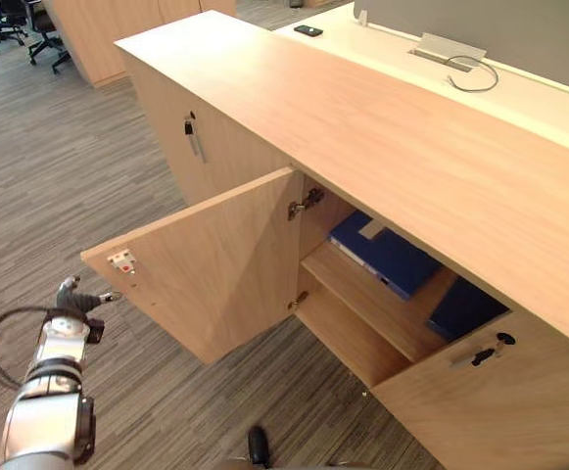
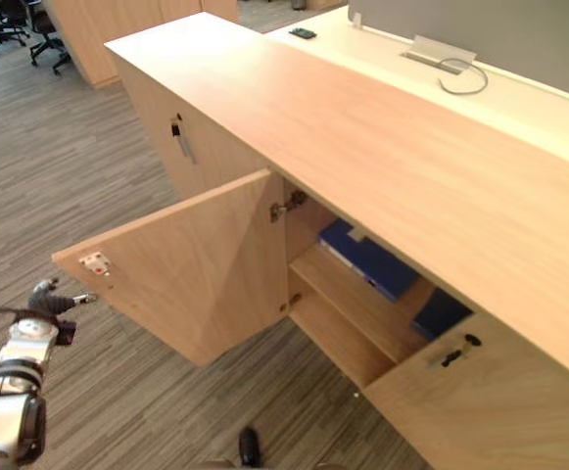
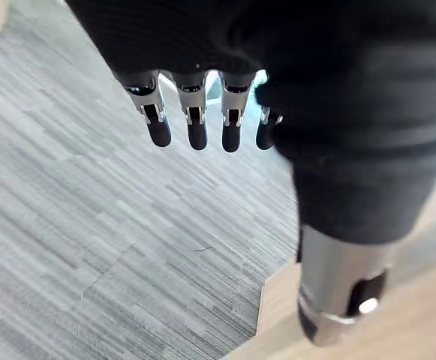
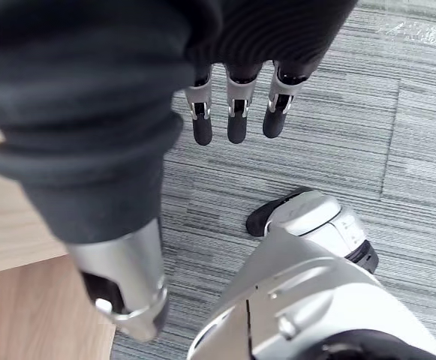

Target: Walk over to the cabinet, pick up the folder, carry it to the office cabinet, place the folder inside the office cabinet, then close the office cabinet door

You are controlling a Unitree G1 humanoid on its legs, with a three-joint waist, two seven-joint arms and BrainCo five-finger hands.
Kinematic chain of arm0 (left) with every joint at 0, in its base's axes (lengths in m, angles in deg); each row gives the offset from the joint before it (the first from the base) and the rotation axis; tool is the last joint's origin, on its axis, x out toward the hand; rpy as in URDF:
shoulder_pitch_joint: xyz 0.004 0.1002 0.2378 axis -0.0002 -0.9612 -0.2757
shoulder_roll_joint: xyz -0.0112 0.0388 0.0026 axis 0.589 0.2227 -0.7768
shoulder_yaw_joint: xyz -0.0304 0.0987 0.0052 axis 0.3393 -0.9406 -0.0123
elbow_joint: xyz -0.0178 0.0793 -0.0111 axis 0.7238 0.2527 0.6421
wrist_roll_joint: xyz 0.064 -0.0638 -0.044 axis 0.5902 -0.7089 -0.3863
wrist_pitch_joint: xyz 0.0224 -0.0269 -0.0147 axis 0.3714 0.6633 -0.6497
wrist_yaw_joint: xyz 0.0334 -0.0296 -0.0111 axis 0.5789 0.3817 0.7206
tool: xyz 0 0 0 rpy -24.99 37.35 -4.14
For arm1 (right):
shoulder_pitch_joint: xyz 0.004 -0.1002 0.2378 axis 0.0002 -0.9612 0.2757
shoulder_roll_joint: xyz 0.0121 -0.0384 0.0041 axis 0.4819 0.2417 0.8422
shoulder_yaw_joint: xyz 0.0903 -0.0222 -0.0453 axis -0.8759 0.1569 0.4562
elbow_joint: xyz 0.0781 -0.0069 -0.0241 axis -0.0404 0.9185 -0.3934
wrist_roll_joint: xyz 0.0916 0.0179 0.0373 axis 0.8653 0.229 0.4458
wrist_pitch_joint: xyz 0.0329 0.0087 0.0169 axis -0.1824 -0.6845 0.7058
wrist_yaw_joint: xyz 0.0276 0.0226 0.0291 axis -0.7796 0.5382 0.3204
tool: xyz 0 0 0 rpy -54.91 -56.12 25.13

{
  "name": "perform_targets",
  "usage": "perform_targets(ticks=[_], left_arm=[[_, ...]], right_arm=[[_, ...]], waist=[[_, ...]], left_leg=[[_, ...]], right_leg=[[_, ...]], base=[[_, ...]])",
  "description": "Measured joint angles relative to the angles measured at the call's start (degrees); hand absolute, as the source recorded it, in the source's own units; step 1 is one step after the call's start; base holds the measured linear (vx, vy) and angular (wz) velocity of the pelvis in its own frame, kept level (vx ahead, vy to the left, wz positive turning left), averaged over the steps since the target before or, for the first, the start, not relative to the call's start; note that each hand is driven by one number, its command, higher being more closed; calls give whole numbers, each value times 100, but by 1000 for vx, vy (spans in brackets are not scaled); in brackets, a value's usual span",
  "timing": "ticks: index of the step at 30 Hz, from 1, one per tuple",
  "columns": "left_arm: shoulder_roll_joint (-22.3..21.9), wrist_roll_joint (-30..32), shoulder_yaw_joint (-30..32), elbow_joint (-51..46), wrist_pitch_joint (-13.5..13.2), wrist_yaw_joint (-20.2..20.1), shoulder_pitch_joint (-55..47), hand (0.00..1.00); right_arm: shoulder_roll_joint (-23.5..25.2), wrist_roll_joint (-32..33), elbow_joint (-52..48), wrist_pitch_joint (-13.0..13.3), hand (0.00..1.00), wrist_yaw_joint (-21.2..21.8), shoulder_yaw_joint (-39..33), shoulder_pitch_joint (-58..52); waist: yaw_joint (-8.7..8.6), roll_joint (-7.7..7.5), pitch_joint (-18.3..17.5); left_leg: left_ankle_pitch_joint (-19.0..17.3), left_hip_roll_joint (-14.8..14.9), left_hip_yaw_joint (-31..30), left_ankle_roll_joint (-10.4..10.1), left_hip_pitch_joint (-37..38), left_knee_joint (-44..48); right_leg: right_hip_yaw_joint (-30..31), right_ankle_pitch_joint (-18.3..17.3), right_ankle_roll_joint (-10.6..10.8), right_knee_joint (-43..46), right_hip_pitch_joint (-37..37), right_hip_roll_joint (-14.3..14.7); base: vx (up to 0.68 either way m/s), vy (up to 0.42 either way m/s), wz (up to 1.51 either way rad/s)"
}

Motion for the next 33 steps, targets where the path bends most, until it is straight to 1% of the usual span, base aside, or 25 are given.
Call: perform_targets(ticks=[2, 3, 4, 6, 10, 15, 17, 19, 20, 21, 22, 23, 24, 25, 26, 27, 28, 29, 30, 31, 33], left_arm=[[-6, 269, -370, 0, -3, 16, 214, 0], [0, 367, -504, 102, 117, 104, 328, 0], [69, 493, -587, 191, 161, 175, 340, 0], [112, 787, -795, 216, 192, 228, 363, 0], [153, 1253, -1181, 220, 200, 236, 498, 0], [151, 1341, -1660, 87, 255, 261, 637, 0], [155, 1381, -1958, -300, 316, 255, 561, 0], [228, 1384, -2179, -1302, 327, 234, 152, 0], [229, 1360, -2184, -1618, 327, 227, -16, 0], [226, 1297, -2205, -2303, 327, 230, -408, 0], [225, 1110, -2297, -3000, 320, 225, -802, 0], [225, 927, -2374, -3313, 297, 213, -977, 0], [228, 564, -2588, -3855, 229, 179, -1272, 0], [247, 212, -2890, -4239, 66, 72, -1485, 0], [263, 62, -3079, -4371, -41, -28, -1544, 0], [303, -136, -3480, -4654, -220, -221, -1673, 0], [333, -217, -3729, -4840, -330, -350, -1751, 0], [315, -528, -4202, -5212, -535, -639, -1866, 0], [203, -713, -4614, -5550, -632, -776, -1995, 0], [127, -843, -4755, -5636, -708, -874, -2037, 0], [-153, -1209, -5239, -6043, -982, -1298, -2114, 0]], right_arm=[[-18, -10, 0, 52, 0, -15, 13, 0], [-37, -12, 1, 74, 0, -17, 47, -1], [-61, -12, 3, 78, 0, -20, 55, -10], [-97, -12, 8, 74, 0, -32, 65, -60], [-117, -13, 3, 87, 0, -81, 109, -96], [-126, -10, 6, 105, 0, -147, 161, -96], [-124, -10, 2, 107, 0, -155, 162, -95], [-133, -12, 6, 112, 0, -192, 161, -98], [-136, -13, 5, 111, 0, -193, 161, -97], [-141, -13, 5, 112, 0, -194, 161, -90], [-142, -19, 7, 111, 0, -195, 161, -84], [-141, -33, 9, 108, 0, -195, 161, -76], [-142, -59, 12, 99, 0, -196, 161, -48], [-146, -154, 17, 96, 0, -196, 160, -3], [-147, -225, 20, 95, 0, -195, 160, 11], [-157, -265, 21, 96, 0, -193, 160, 34], [-166, -267, 22, 96, 0, -193, 160, 59], [-186, -341, 25, 95, 0, -193, 162, 117], [-208, -412, 30, 91, 0, -193, 171, 156], [-224, -459, 29, 91, 0, -195, 199, 172], [-250, -466, 44, 69, 0, -196, 393, 229]], waist=[[-18, 31, 20], [-58, 46, 30], [-76, 65, 49], [-78, 98, 89], [-66, 98, 91], [-35, 85, 99], [24, 84, 99], [60, 83, 99], [67, 83, 99], [103, 82, 96], [172, 87, 89], [211, 88, 87], [268, 92, 82], [303, 97, 72], [305, 100, 63], [308, 106, 26], [307, 109, 5], [288, 115, -51], [244, 139, -133], [221, 154, -160], [116, 174, -175]], left_leg=[[5, 51, 36, -19, -4, -10], [6, 60, 94, -37, -7, -24], [7, 81, 150, -48, -17, -25], [9, 103, 170, -55, -28, -25], [7, 66, 167, -59, -101, -25], [12, -26, 141, -48, -142, -24], [31, -54, 109, -23, -209, -23], [95, -121, -49, 61, -334, -21], [111, -144, -86, 81, -346, -20], [133, -188, -138, 112, -346, -11], [156, -228, -165, 146, -344, -1], [164, -247, -179, 158, -344, -1], [171, -285, -219, 168, -344, -3], [170, -327, -281, 167, -341, -23], [173, -349, -328, 166, -340, -25], [181, -384, -382, 157, -338, -27], [179, -399, -383, 159, -334, -28], [150, -424, -377, 200, -339, -29], [149, -450, -363, 201, -375, -29], [149, -458, -355, 201, -398, -29], [149, -462, -317, 201, -430, -29]], right_leg=[[22, 12, -39, -7, -26, 36], [45, 22, -57, -8, -56, 59], [85, 25, -65, -7, -96, 71], [130, 31, -74, -5, -122, 68], [130, 38, -60, 0, -196, 23], [126, 93, 33, -12, -223, -45], [86, 109, 59, -3, -281, -94], [-63, 125, 98, 2, -337, -141], [-106, 124, 112, 6, -334, -161], [-150, 116, 138, 25, -317, -200], [-166, 108, 161, 42, -303, -233], [-172, 108, 186, 52, -299, -245], [-202, 109, 215, 63, -279, -278], [-274, 109, 254, 74, -246, -322], [-316, 105, 271, 81, -225, -339], [-357, 85, 306, 125, -213, -375], [-367, 76, 321, 157, -215, -394], [-366, 64, 341, 224, -253, -420], [-360, 51, 351, 273, -323, -433], [-351, 48, 346, 286, -353, -440], [-296, 43, 326, 301, -411, -443]], base=[[-64, -55, -18], [-82, -36, -26], [-81, -26, -27], [-66, -9, -10], [-69, 29, 3], [-42, 56, 3], [-54, 56, 13], [-55, 61, 35], [-19, 37, 37], [-15, 57, 27], [-19, 60, 24], [-37, 71, 22], [-68, 67, 25], [-81, 68, 30], [-106, 76, 35], [-92, 59, 26], [-124, 78, 17], [-131, 75, 1], [-129, 73, -2], [-122, 69, -7], [-135, 64, -10]])
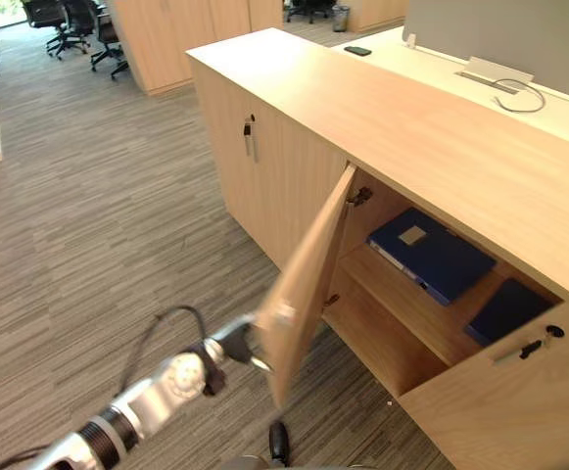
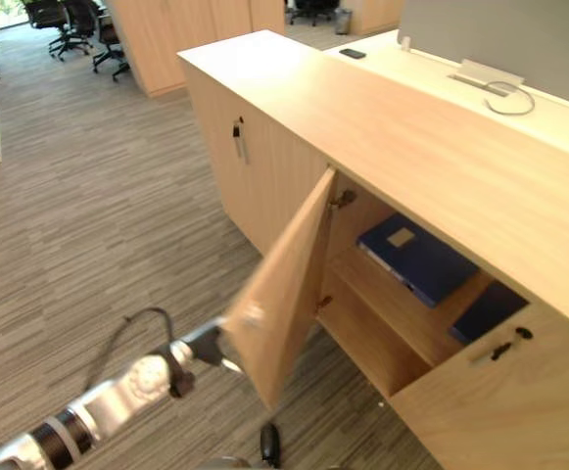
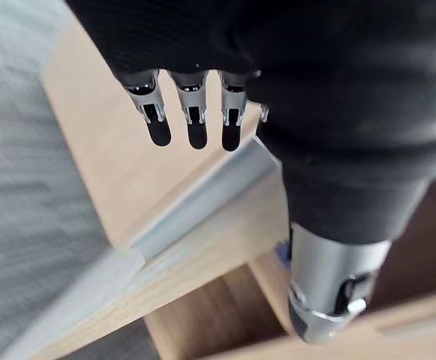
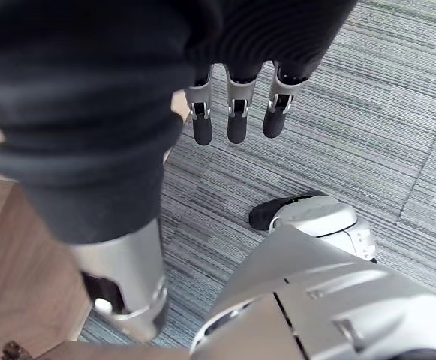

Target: Walk over to the cabinet, pick up the folder, carry it to the office cabinet, place the folder inside the office cabinet, then close the office cabinet door

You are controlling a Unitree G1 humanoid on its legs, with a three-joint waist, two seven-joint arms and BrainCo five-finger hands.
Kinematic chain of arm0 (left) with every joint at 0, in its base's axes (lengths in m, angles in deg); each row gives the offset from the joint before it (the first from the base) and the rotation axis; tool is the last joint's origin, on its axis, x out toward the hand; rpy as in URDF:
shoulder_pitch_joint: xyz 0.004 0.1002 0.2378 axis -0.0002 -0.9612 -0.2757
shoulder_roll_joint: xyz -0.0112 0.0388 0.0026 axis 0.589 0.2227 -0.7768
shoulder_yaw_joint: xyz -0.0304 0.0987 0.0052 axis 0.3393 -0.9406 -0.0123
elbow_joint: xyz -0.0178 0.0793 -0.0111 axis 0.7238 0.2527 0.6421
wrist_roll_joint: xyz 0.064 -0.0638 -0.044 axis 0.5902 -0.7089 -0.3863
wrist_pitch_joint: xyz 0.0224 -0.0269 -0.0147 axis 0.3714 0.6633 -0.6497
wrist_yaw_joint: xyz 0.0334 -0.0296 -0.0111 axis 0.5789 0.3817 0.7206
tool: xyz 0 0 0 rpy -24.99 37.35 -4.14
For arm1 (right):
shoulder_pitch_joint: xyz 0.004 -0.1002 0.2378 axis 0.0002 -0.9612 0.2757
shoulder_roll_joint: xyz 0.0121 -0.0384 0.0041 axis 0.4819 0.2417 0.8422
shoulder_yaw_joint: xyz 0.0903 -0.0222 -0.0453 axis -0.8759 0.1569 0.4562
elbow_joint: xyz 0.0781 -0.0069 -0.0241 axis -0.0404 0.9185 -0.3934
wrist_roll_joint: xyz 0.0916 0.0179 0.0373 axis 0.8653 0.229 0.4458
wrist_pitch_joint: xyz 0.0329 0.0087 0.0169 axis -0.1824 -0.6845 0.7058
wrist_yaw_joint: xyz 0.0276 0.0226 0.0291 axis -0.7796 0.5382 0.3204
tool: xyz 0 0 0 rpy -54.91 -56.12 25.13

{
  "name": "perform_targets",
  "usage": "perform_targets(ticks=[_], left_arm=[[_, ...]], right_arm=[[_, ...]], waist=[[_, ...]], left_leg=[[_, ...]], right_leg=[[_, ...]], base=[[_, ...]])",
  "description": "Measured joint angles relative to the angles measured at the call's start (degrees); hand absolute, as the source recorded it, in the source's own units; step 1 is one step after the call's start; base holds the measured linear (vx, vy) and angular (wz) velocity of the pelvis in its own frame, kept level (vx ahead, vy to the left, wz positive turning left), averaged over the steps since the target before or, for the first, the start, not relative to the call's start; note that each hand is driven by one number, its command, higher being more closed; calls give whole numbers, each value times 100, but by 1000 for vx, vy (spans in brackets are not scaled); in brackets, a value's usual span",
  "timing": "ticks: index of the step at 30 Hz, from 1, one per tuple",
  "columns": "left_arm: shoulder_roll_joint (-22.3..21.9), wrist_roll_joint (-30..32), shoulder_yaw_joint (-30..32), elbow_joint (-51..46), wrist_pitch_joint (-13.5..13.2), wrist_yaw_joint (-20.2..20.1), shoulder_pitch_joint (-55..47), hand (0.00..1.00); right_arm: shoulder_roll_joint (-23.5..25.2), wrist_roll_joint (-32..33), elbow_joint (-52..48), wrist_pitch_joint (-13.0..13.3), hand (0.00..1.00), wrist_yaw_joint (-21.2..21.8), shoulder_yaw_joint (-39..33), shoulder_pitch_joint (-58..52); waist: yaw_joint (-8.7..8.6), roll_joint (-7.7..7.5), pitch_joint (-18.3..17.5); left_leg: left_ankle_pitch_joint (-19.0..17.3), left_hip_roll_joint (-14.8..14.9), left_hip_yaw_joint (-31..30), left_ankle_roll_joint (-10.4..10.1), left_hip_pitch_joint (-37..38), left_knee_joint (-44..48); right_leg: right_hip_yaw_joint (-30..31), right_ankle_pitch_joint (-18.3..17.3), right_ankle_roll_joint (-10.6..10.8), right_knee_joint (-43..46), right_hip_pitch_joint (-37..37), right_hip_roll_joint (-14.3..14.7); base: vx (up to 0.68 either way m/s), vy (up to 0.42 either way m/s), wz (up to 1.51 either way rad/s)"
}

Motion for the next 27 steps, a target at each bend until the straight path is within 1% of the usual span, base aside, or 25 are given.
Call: perform_targets(ticks=[1, 3, 4, 6, 7, 10, 11, 12, 13, 14, 15, 16, 17, 18, 19, 20, 21, 22, 23, 24, 25, 26, 27], left_arm=[[-200, -184, -314, -347, -238, -237, -34, 0], [-366, -362, -457, -619, -428, -367, -64, 0], [-440, -470, -462, -778, -523, -392, -97, 0], [-442, -585, -455, -859, -611, -410, -160, 0], [-447, -689, -416, -856, -613, -415, -293, 0], [-570, -811, -307, -785, -618, -411, -612, 0], [-695, -862, -227, -680, -621, -410, -727, 0], [-931, -978, 24, -473, -621, -412, -923, 0], [-1152, -1138, 417, -229, -615, -412, -1140, 0], [-1238, -1235, 612, -78, -599, -412, -1202, 0], [-1387, -1367, 951, 300, -558, -412, -1286, 0], [-1548, -1428, 1244, 721, -520, -408, -1341, 0], [-1638, -1423, 1390, 931, -496, -401, -1375, 0], [-1832, -1393, 1673, 1320, -451, -361, -1458, 0], [-2035, -1306, 1989, 1716, -410, -271, -1557, 0], [-2122, -1221, 2132, 1911, -394, -223, -1585, 0], [-2292, -1084, 2466, 2362, -341, -106, -1593, 0], [-2370, -1018, 2628, 2540, -286, -24, -1594, 0], [-2543, -991, 3013, 2962, -182, 105, -1606, 0], [-2703, -1040, 3488, 3374, -112, 201, -1641, 0], [-2781, -1256, 3833, 3667, -39, 246, -1665, 0], [-2816, -1684, 4172, 3952, 16, 290, -1674, 0], [-2876, -2100, 4558, 4204, 62, 360, -1698, 0]], right_arm=[[-9, -22, 22, -1, 0, 0, 126, 10], [-13, -96, 23, 0, 0, 2, 167, 13], [-27, -138, 24, -1, 0, 1, 185, 11], [-79, -224, 26, -1, 0, 1, 320, 1], [-124, -232, 25, -1, 0, 2, 388, -3], [-147, -246, -17, -1, 0, 1, 398, 1], [-162, -256, -65, 2, 0, -3, 502, 17], [-208, -331, -97, -1, 0, -11, 785, 91], [-217, -362, -130, 0, 0, -39, 922, 226], [-218, -371, -168, 3, 0, -39, 1016, 271], [-206, -434, -223, 13, 0, -30, 1092, 286], [-209, -443, -222, 20, 0, -30, 1119, 275], [-210, -441, -215, 18, 0, -30, 1121, 254], [-211, -435, -217, 33, 0, -38, 1105, 204], [-204, -437, -216, 39, 0, -54, 1070, 195], [-190, -437, -209, 34, 0, -61, 1049, 193], [-142, -420, -200, 31, 0, -91, 1006, 175], [-125, -385, -199, 30, 0, -115, 1002, 162], [-121, -266, -200, 24, 0, -131, 999, 109], [-115, -180, -199, 3, 0, -151, 992, 30], [-77, -144, -199, -6, 0, -157, 884, -29], [-17, -67, -192, -15, 0, -181, 673, -97], [2, 17, -168, -21, 0, -209, 507, -131]], waist=[[-81, 8, -25], [-126, 34, -50], [-134, 79, -85], [-157, 166, -174], [-211, 215, -216], [-241, 211, -198], [-230, 245, -169], [-200, 281, -143], [-187, 292, -144], [-182, 277, -118], [-182, 248, -107], [-192, 242, -108], [-190, 245, -113], [-210, 229, -112], [-204, 213, -116], [-201, 202, -129], [-199, 161, -143], [-196, 154, -142], [-166, 146, -136], [-57, 173, -116], [-21, 157, -107], [-24, 157, -116], [-38, 106, -118]], left_leg=[[0, 2, 15, 0, 0, 0], [0, 15, 34, 0, -5, 0], [0, 45, 95, 0, -42, 0], [0, 102, 190, -1, -141, 0], [1, 133, 219, -2, -195, 1], [4, 214, 396, -5, -212, 3], [6, 281, 568, -11, -219, 4], [5, 413, 862, -13, -287, 4], [-1, 552, 1141, -23, -394, 3], [-1, 608, 1230, -23, -403, 3], [4, 675, 1366, -31, -381, 4], [-13, 722, 1509, -56, -301, 4], [-29, 732, 1567, -79, -258, 4], [-65, 765, 1707, -129, -156, 5], [-113, 832, 1872, -197, -53, 16], [-143, 875, 1934, -233, -26, 64], [-339, 1027, 2063, -293, -109, 435], [-489, 1137, 2096, -319, -203, 712], [-874, 1462, 2186, -404, -417, 1458], [-1182, 1822, 2215, -512, -498, 2132], [-1272, 2022, 2141, -477, -495, 2556], [-1312, 2157, 1873, -492, -499, 2922], [-1304, 2248, 1415, -506, -608, 3315]], right_leg=[[16, -3, -11, -2, -7, 2], [74, 11, -33, 0, -46, 16], [170, 26, -57, 1, -119, 46], [217, 49, -91, -43, -241, 85], [309, 72, -126, -82, -304, 132], [501, 97, -164, -105, -404, 169], [438, 123, -205, -172, -418, 167], [22, 203, -335, -324, -462, 104], [-588, 296, -470, -387, -565, -14], [-857, 315, -497, -402, -574, -73], [-1098, 340, -458, -496, -556, -113], [-922, 377, -379, -567, -556, -76], [-825, 416, -332, -579, -546, -62], [-673, 461, -272, -586, -529, -38], [-597, 475, -251, -598, -505, -4], [-593, 474, -251, -601, -495, 12], [-592, 473, -251, -585, -490, 34], [-592, 473, -252, -579, -485, 52], [-574, 473, -252, -575, -468, 145], [-447, 477, -259, -587, -358, 302], [-311, 501, -295, -572, -246, 427], [-229, 582, -322, -539, -125, 515], [-91, 620, -335, -456, -79, 597]], base=[[-126, 36, -10], [-88, 8, -18], [-84, -3, -29], [-102, -14, -33], [-80, -21, -30], [-49, -24, -38], [-52, -22, -65], [-63, -24, -101], [-48, -26, -104], [-27, -46, -105], [2, -82, -89], [11, -90, -78], [29, -100, -63], [53, -104, -63], [63, -112, -65], [78, -135, -61], [58, -131, -39], [88, -254, -52], [89, -240, -65], [151, -262, -74], [180, -194, -61], [197, -243, -45], [158, -211, -48]])
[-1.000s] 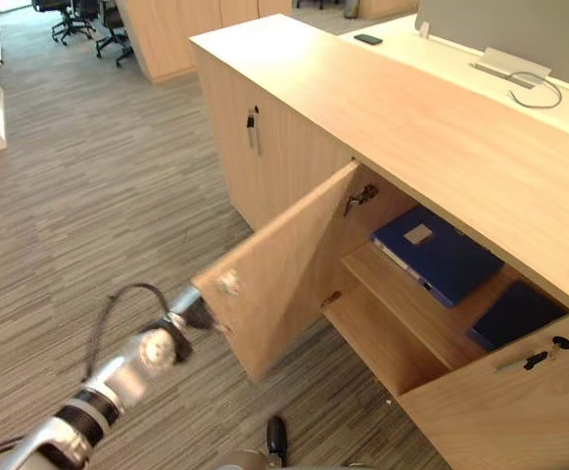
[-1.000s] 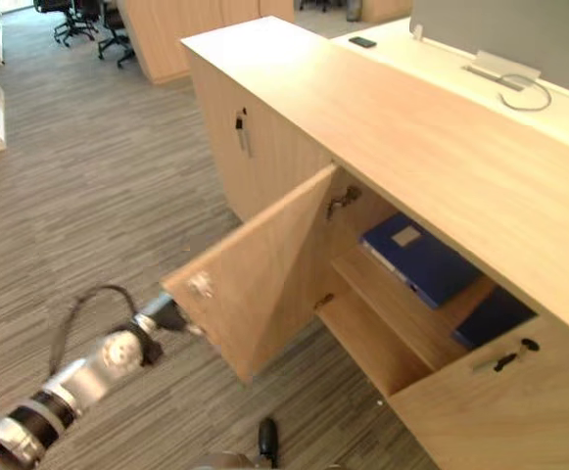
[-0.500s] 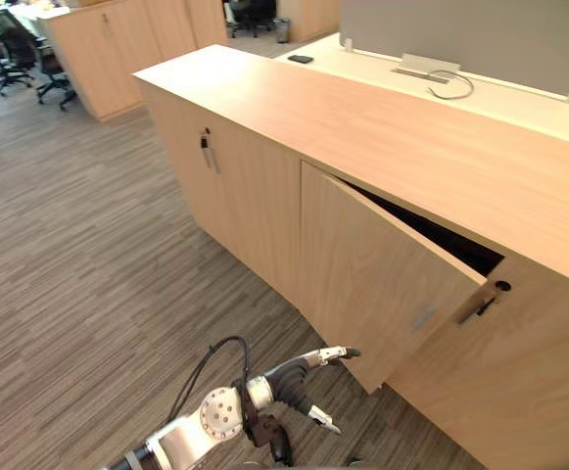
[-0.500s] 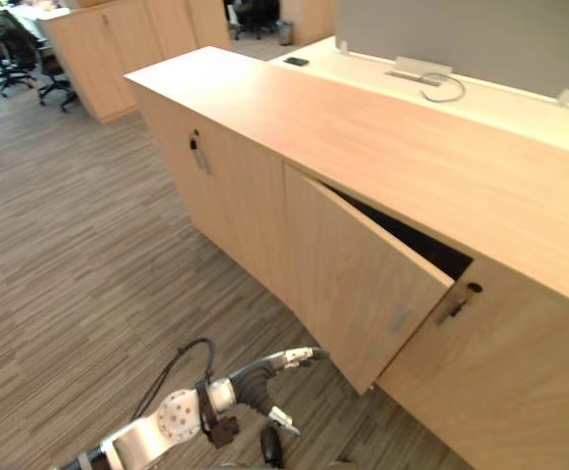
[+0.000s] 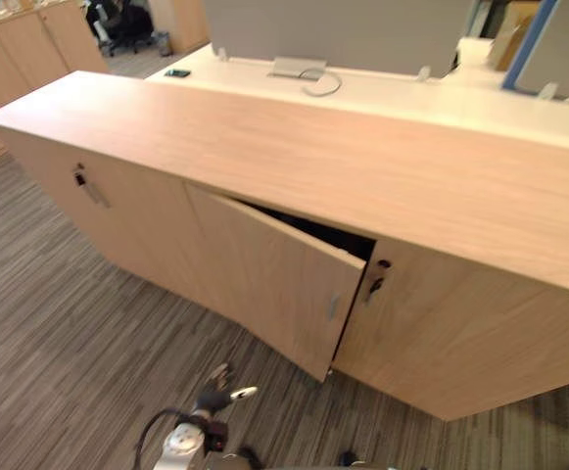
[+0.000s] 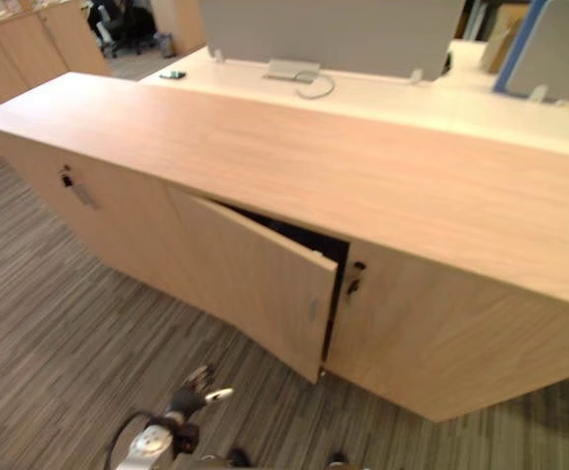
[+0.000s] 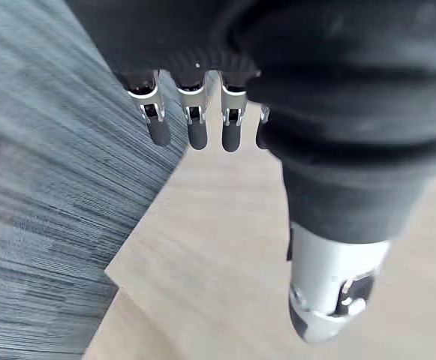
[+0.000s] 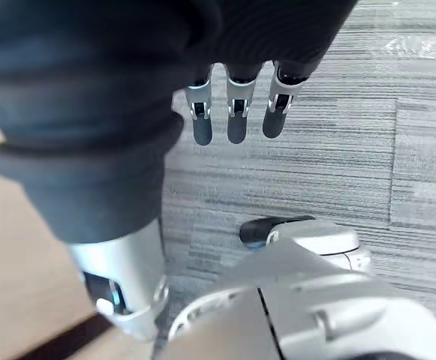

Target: Walk over to the cabinet, pick up the folder, carry it to the office cabinet, place the folder inside the office cabinet, then close the office cabinet door

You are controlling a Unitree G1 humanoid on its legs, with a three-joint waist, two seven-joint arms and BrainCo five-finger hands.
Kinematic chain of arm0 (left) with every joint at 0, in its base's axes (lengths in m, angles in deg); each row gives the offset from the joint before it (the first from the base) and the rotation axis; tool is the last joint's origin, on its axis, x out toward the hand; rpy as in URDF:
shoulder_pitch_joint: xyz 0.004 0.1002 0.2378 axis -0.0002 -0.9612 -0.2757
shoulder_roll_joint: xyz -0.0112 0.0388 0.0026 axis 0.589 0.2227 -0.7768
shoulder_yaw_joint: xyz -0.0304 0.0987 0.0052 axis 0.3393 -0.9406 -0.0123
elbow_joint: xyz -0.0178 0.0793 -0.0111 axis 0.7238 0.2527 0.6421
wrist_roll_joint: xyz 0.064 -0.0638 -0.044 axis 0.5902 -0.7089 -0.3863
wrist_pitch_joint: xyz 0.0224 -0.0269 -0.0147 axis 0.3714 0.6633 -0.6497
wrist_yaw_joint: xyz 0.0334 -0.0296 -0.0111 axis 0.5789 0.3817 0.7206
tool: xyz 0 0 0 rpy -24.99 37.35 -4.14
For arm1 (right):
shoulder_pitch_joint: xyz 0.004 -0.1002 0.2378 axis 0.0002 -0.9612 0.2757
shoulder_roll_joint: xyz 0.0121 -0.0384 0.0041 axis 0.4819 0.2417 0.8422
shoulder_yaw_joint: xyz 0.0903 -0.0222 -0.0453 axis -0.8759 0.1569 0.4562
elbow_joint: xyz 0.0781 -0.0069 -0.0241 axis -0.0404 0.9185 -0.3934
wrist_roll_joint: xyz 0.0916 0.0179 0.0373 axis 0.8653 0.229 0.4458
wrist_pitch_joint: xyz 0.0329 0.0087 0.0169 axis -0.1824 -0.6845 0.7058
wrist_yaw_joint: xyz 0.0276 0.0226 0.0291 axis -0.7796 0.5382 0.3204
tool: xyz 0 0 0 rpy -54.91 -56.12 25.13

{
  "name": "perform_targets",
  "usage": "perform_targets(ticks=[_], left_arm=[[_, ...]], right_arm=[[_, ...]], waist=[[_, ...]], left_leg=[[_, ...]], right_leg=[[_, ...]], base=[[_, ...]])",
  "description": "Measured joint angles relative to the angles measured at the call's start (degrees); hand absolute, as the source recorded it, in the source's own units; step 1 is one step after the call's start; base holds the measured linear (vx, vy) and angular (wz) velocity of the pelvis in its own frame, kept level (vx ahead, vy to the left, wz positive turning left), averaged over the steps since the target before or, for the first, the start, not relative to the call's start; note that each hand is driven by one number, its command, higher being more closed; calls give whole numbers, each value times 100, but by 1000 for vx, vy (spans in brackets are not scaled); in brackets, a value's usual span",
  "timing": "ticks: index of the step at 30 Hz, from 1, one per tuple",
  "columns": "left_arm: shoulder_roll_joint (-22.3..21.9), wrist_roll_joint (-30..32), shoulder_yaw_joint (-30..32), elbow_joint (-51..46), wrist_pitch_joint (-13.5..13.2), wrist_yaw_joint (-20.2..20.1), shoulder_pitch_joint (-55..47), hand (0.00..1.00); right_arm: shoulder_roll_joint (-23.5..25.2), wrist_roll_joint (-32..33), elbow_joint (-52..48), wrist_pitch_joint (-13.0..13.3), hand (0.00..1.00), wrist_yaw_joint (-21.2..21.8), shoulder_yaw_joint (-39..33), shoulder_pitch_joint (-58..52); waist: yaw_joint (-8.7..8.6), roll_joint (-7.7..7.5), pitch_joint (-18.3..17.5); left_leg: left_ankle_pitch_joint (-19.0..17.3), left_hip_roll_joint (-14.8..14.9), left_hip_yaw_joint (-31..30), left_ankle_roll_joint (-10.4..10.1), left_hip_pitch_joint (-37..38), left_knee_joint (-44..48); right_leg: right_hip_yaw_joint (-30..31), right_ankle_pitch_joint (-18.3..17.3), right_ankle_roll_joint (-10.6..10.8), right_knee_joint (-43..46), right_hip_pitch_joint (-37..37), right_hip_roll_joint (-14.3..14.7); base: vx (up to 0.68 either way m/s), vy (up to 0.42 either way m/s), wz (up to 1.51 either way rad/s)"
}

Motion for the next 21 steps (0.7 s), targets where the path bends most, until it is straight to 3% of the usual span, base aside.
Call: perform_targets(ticks=[2, 3, 4, 5, 6, 7, 8, 10, 11, 15, 21], left_arm=[[-77, -511, 326, 196, 6, 44, -68, 0], [-137, -684, 451, 284, 19, 44, -112, 0], [-234, -885, 725, 490, 16, 43, -179, 0], [-268, -971, 825, 607, 19, 42, -183, 0], [-305, -1096, 963, 791, 23, 43, -182, 0], [-361, -1236, 1181, 1011, 26, 43, -185, 0], [-344, -1288, 1301, 1117, 31, 50, -163, 0], [-394, -1192, 1607, 1163, 34, 130, -187, 0], [-431, -1035, 1656, 1163, 34, 175, -176, 0], [-652, -293, 1849, 1196, 22, 465, -208, 0], [-754, -252, 2047, 1258, -12, 515, -331, 0]], right_arm=[[-20, 15, 36, -29, 0, -21, -150, 58], [-59, 20, 30, -33, 0, -36, -181, 106], [-73, 52, 26, -27, 0, -35, -180, 205], [-67, 71, 28, -22, 0, -35, -181, 260], [-54, 110, 26, -18, 0, -28, -177, 308], [-15, 122, 7, -12, 0, -17, -175, 318], [83, 122, 11, -13, 0, -17, -174, 320], [355, 183, -119, -5, 0, -8, -106, 158], [382, 213, -137, -2, 0, -19, -90, 130], [436, 283, -282, 29, 0, -69, 66, -81], [449, 442, -278, 29, 0, -171, 74, -139]], waist=[[102, -50, 34], [139, -52, 35], [167, -69, 46], [170, -66, 46], [169, -47, 35], [168, 21, -2], [170, -41, -10], [163, -263, -122], [160, -299, -115], [143, -326, -253], [173, -341, -291]], left_leg=[[-31, -86, -699, -117, -173, 342], [-231, -373, -1183, -259, -112, 129], [-426, -883, -2006, -399, 62, -476], [-430, -1055, -2283, -412, 148, -765], [-365, -1223, -2602, -423, 287, -1196], [199, -1249, -2806, -330, 359, -1547], [179, -1248, -2736, -193, 427, -1533], [277, -1304, -2485, -128, 582, -1941], [333, -1336, -2460, -116, 650, -2076], [707, -1435, -2400, -35, 857, -2810], [750, -1398, -2381, -48, 1123, -3023]], right_leg=[[295, 1, -64, 20, 77, 24], [464, 2, -71, 26, 73, -17], [749, 4, -73, 35, 72, -93], [861, 4, -71, 36, 75, -106], [965, 2, -64, 33, 84, -97], [1074, -10, -13, 5, 102, 18], [1154, -23, 10, -27, 128, 7], [1203, -40, 95, -40, 88, -112], [1207, -46, 104, -43, 78, -151], [1209, -86, 167, -58, -100, -236], [1181, -94, 176, -185, 117, -208]], base=[[205, -130, -68], [259, -10, -108], [189, 69, -103], [145, 126, -104], [130, 151, -80], [121, 156, -74], [114, 139, -61], [94, 99, -38], [72, 66, -18], [73, 37, -1], [53, 10, 0]])
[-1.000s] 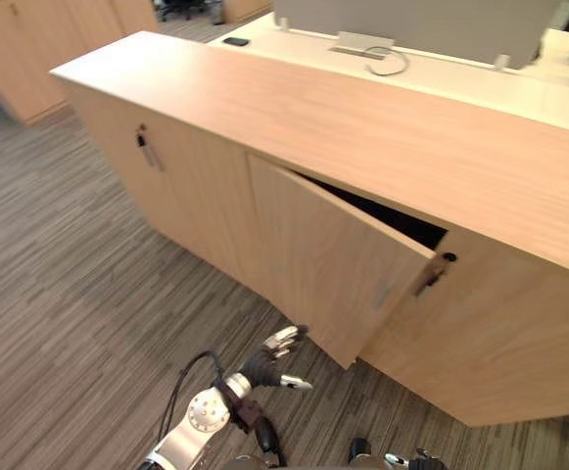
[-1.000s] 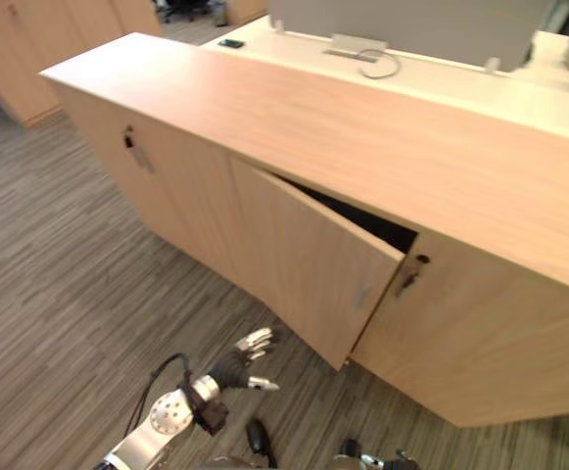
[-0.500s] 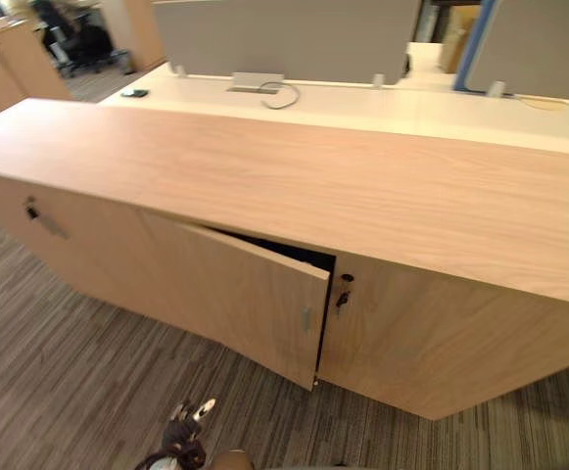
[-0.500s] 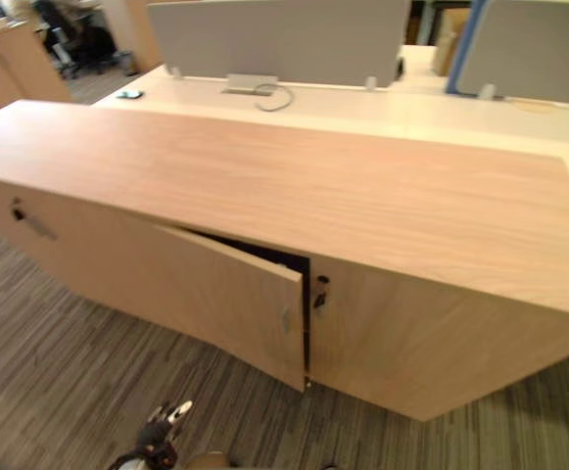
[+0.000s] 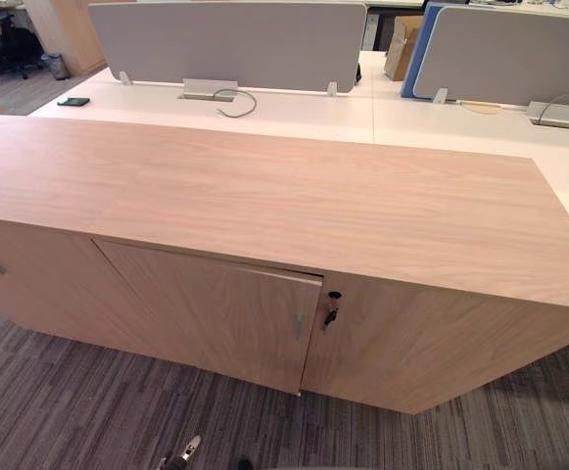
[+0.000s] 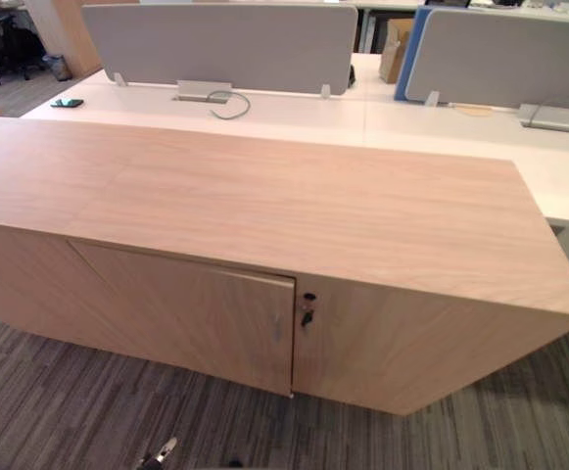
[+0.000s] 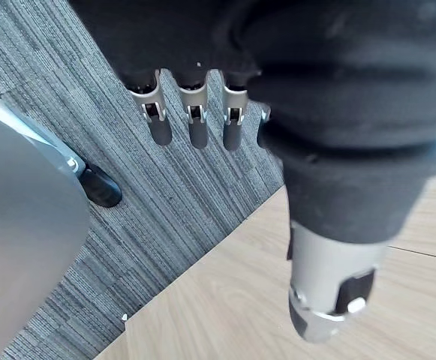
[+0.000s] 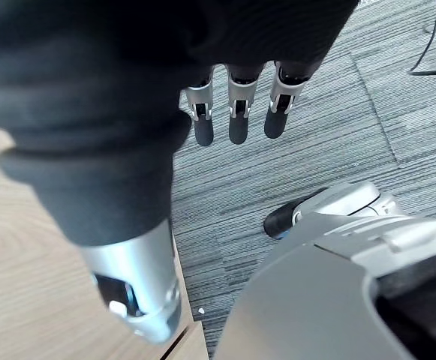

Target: Walk over to the cabinet, pick up the folder, carry it to the office cabinet, place the folder inside the office cabinet, then close the office cabinet door

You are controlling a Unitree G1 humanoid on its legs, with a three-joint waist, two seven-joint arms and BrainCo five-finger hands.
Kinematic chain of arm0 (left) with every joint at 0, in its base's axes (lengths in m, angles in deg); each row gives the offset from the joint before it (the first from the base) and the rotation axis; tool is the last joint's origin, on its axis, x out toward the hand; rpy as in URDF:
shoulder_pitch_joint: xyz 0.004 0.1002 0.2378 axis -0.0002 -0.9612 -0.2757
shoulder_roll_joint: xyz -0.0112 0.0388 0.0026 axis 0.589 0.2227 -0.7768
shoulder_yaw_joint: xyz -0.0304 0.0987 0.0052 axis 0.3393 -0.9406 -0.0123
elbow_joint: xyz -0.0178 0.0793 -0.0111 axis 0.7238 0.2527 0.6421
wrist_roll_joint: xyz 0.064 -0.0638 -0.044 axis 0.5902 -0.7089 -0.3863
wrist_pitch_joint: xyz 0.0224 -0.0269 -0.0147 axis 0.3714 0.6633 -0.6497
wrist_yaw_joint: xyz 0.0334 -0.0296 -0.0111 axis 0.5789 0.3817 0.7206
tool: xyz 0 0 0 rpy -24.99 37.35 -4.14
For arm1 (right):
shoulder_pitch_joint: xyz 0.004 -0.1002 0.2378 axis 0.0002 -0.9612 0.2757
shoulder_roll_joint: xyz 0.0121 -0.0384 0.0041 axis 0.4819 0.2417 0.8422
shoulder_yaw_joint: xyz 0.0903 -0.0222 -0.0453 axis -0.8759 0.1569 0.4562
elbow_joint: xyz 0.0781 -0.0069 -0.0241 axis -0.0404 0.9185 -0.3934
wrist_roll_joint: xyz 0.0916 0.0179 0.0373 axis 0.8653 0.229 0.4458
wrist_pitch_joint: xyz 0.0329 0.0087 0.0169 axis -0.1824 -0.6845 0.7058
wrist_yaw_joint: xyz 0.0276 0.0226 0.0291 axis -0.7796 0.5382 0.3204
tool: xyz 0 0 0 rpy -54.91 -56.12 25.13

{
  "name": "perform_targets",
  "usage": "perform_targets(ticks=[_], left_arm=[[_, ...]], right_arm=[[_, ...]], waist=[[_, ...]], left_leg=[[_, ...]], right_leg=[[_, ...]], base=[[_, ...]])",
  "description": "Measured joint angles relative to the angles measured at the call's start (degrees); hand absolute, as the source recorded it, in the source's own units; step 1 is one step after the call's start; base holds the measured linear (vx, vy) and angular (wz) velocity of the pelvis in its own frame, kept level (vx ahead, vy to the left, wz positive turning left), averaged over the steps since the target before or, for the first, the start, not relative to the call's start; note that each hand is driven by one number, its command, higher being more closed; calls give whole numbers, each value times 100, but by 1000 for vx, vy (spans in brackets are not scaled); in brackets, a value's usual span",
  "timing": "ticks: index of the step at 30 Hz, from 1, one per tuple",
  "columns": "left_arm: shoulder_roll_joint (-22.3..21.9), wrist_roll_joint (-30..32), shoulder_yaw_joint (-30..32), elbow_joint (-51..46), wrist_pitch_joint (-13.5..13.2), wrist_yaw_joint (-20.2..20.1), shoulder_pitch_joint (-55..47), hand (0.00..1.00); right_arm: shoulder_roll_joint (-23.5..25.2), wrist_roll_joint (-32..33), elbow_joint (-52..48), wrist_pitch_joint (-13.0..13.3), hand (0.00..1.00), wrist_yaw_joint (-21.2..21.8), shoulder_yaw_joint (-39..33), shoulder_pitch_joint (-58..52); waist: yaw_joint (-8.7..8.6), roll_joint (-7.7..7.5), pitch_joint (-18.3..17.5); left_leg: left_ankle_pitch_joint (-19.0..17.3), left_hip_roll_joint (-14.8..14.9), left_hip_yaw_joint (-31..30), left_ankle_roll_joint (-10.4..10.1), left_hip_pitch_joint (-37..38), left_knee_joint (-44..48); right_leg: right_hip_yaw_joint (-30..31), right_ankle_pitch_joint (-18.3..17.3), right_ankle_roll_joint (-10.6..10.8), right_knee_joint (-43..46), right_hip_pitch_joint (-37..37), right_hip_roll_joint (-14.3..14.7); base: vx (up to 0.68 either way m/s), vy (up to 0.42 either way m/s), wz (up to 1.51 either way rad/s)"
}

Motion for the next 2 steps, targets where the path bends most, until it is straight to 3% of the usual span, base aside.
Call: perform_targets(ticks=[2], left_arm=[[4, -1, -3, 1, -3, -51, -34, 0]], right_arm=[[11, -3, 7, 0, 0, 1, -24, -19]], waist=[[5, -7, -57]], left_leg=[[13, 33, 17, -19, 22, -51]], right_leg=[[0, -1, -1, -8, -4, 26]], base=[[9, -10, -4]])
